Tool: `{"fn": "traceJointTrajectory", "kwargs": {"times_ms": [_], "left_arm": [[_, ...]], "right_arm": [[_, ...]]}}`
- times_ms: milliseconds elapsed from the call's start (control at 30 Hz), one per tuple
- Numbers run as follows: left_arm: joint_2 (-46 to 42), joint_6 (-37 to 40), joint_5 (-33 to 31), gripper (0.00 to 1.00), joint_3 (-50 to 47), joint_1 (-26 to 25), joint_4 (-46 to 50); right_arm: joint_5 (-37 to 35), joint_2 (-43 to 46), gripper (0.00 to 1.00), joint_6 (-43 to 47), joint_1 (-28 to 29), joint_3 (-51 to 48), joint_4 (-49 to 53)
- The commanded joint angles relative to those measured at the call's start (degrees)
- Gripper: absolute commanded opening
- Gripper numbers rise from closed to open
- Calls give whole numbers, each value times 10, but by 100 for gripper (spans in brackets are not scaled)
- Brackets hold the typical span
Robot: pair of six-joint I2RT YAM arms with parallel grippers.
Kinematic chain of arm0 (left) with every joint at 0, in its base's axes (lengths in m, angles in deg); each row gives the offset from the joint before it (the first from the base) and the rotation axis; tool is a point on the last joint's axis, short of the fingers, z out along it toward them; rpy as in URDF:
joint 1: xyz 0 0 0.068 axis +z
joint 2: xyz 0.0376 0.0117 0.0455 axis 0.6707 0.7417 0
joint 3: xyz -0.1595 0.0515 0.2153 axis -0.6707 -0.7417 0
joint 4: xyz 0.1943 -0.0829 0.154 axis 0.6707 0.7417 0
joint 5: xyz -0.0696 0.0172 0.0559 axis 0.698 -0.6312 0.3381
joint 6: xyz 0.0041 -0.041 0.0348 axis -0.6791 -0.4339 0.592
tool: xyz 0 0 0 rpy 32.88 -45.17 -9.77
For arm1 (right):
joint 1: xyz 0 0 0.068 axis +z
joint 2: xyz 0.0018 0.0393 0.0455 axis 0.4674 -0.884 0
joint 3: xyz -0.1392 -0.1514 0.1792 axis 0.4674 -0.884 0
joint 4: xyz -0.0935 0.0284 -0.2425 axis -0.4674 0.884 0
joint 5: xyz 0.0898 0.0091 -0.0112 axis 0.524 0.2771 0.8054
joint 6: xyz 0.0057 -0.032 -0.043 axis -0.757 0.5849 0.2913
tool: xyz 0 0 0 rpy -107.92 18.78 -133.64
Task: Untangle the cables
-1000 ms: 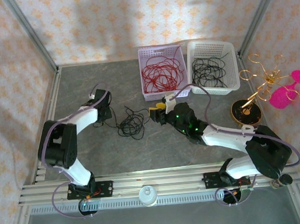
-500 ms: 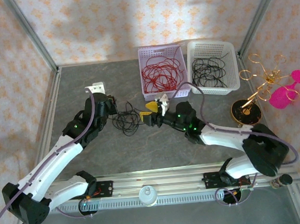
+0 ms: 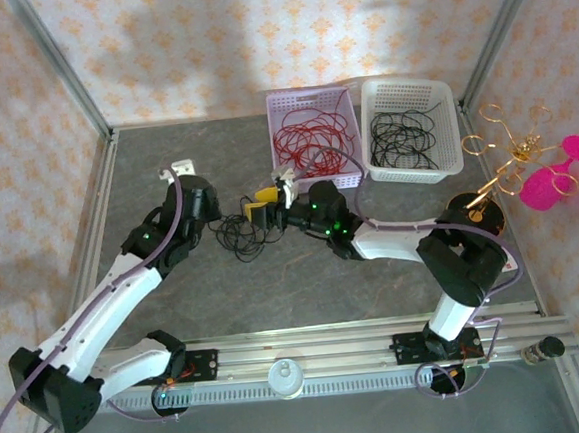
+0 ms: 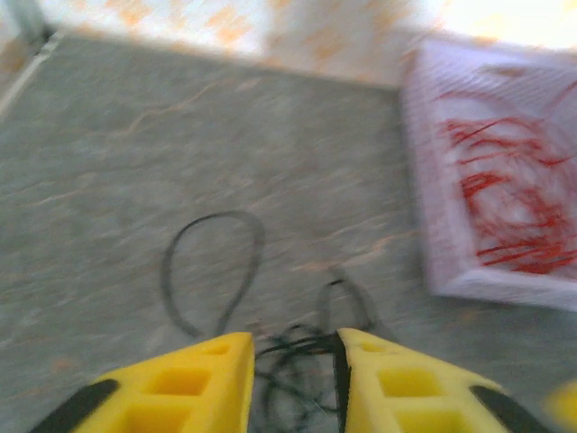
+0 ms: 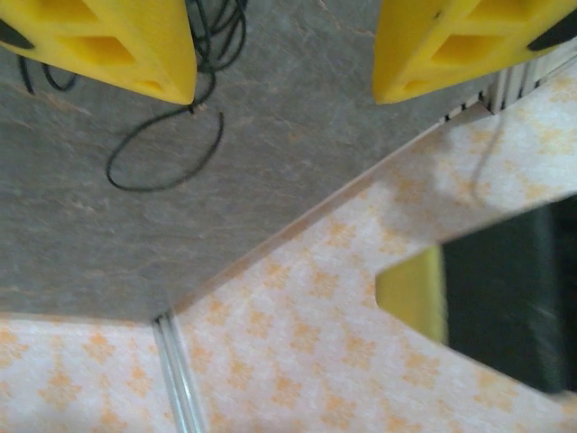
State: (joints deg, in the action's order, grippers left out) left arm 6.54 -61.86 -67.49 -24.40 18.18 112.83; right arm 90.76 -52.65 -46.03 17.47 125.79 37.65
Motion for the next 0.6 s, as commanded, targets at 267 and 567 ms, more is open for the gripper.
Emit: {"fn": "traceJointTrajectory", "kwargs": {"times_ms": [267,567], "left_arm": [[179,-20,132,57,-56,176,-127],[335,-28,107,58,1,201,-142]], "right_arm": [[-72,62,54,29,2,-21,118],[-76,69,53,30,1,-40,130]]}}
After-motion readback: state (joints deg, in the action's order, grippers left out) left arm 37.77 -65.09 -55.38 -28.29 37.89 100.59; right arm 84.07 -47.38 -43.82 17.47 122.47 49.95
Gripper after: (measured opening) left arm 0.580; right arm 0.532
